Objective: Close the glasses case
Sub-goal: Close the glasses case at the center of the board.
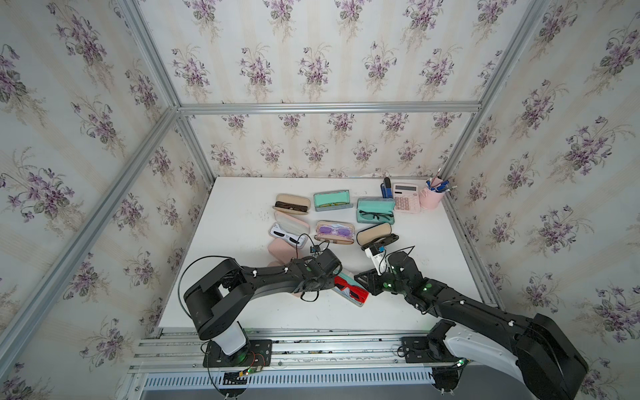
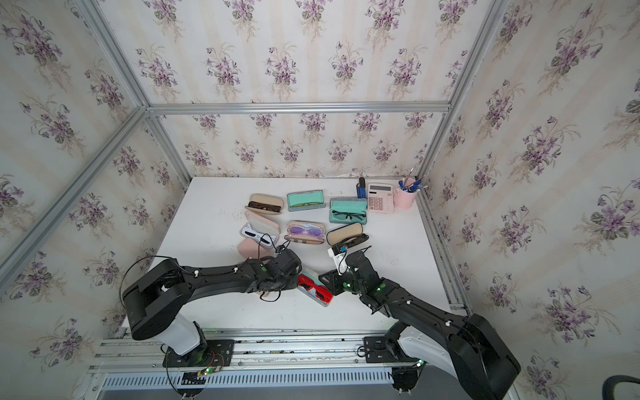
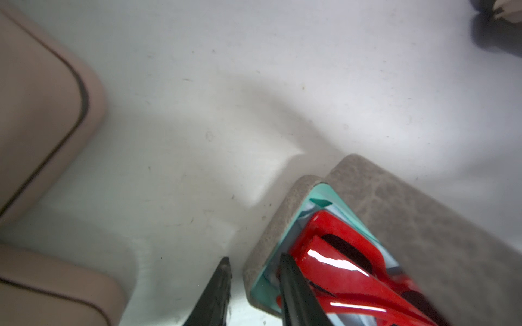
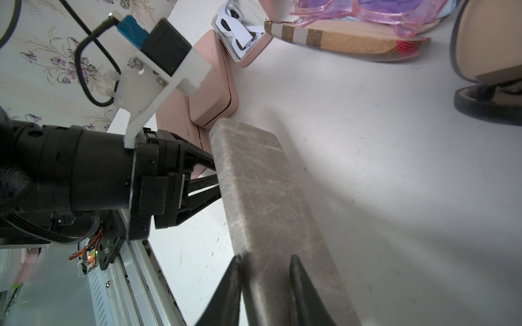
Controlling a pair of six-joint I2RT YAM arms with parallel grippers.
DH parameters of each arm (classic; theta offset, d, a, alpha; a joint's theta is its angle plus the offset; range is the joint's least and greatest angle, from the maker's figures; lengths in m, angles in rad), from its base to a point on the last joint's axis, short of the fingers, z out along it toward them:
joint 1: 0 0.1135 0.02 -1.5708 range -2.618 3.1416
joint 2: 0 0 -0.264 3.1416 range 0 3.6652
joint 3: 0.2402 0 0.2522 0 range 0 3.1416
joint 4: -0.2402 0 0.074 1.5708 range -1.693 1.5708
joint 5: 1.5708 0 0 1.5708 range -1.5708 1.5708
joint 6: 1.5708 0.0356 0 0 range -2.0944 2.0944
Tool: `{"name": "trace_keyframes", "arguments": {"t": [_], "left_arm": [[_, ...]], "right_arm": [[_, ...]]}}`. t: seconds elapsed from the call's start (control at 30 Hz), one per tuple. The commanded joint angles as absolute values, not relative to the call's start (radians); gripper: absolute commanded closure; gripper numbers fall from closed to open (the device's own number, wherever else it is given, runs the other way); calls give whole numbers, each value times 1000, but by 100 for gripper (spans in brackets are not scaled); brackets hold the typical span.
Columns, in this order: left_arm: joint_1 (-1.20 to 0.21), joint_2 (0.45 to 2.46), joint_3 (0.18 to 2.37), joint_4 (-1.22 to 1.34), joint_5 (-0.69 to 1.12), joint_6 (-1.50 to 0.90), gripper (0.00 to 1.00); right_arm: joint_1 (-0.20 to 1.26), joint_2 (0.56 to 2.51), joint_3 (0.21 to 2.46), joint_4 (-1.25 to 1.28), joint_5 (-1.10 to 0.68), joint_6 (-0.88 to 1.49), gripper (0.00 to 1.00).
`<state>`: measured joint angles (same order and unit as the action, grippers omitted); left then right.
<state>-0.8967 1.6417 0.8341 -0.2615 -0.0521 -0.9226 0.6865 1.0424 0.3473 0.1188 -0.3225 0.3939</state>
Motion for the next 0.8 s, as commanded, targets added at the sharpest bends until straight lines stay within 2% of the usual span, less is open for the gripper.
{"name": "trace_keyframes", "arguments": {"t": [0.0,0.5,0.77], "left_arm": [[-896,1647,825,-293,-41,-920,67],[-896,1643,809,-281,-37,-927,67],[-897,1640,806,-275,-33,-929,68]], "right_arm": [[700,1042,335,37,-273,411,74],[775,1066,302,78,-232,444,83],[796,1081,301,87,-224,454,84]]}}
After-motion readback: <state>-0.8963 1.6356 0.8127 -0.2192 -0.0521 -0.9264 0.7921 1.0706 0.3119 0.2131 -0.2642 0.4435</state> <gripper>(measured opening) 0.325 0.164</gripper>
